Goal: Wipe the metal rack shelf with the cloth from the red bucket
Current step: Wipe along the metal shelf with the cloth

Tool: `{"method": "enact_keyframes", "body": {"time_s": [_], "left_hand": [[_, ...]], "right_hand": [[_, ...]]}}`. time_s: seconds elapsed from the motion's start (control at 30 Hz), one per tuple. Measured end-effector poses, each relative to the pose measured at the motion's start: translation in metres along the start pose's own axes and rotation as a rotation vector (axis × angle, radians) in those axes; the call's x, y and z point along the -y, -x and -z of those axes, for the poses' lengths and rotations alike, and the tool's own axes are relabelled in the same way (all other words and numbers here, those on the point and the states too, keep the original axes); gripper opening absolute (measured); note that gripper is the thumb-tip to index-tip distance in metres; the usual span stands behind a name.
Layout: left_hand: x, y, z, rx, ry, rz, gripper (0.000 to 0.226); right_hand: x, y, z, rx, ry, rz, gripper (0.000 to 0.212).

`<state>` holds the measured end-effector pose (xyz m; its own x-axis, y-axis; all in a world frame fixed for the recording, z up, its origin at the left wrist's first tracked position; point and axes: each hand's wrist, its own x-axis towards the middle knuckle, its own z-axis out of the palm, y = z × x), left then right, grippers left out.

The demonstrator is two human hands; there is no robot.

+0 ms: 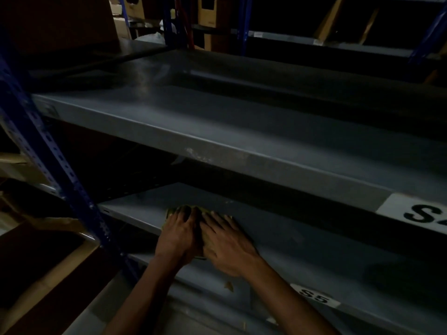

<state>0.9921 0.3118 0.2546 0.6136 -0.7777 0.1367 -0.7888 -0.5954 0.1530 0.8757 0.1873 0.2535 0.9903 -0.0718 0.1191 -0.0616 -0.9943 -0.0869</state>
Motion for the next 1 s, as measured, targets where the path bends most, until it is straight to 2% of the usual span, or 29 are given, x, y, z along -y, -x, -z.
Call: {"method": "enact_keyframes", "body": {"time_s": [0.1,0.2,0.27,0.37,0.43,0.5,0.6,0.87,1.0], "left_hand": [[0.004,-0.001,0.008,0.056,-0.045,-0.009,0.097],[-0.001,-0.011,0.016,0.100,-0.136,0.017,0.085],[-0.012,-0.015,0.018,0.108,-0.162,0.082,0.073],[-0.033,-0.019,0.012,0.138,-0.047,0.259,0.075],[-0.039,-0.016,0.005,0.108,0.006,0.316,0.074],[-0.032,-0.014,0.001,0.049,-0.007,0.287,0.077],[-0.008,-0.021,-0.001,0.010,-0.037,0.203,0.080],[0.053,-0.053,-0.008,0.059,-0.100,-0.123,0.071],[0.059,-0.063,-0.002,0.087,-0.004,-0.140,0.071]], "right_hand": [[-0.011,0.020,0.005,-0.007,-0.035,0.013,0.067],[-0.016,0.028,0.005,0.002,-0.047,0.031,0.067],[-0.014,0.028,0.001,0.016,-0.082,0.022,0.065],[-0.013,0.025,0.001,0.002,-0.100,-0.005,0.069],[-0.014,0.026,0.002,0.010,-0.107,0.004,0.074],[-0.013,0.030,0.005,-0.009,-0.113,0.005,0.077],[-0.011,0.036,0.006,-0.094,-0.100,-0.103,0.077],[-0.010,0.037,-0.002,-0.077,0.009,-0.130,0.071],[-0.008,0.036,-0.002,-0.071,0.010,-0.126,0.070]]}}
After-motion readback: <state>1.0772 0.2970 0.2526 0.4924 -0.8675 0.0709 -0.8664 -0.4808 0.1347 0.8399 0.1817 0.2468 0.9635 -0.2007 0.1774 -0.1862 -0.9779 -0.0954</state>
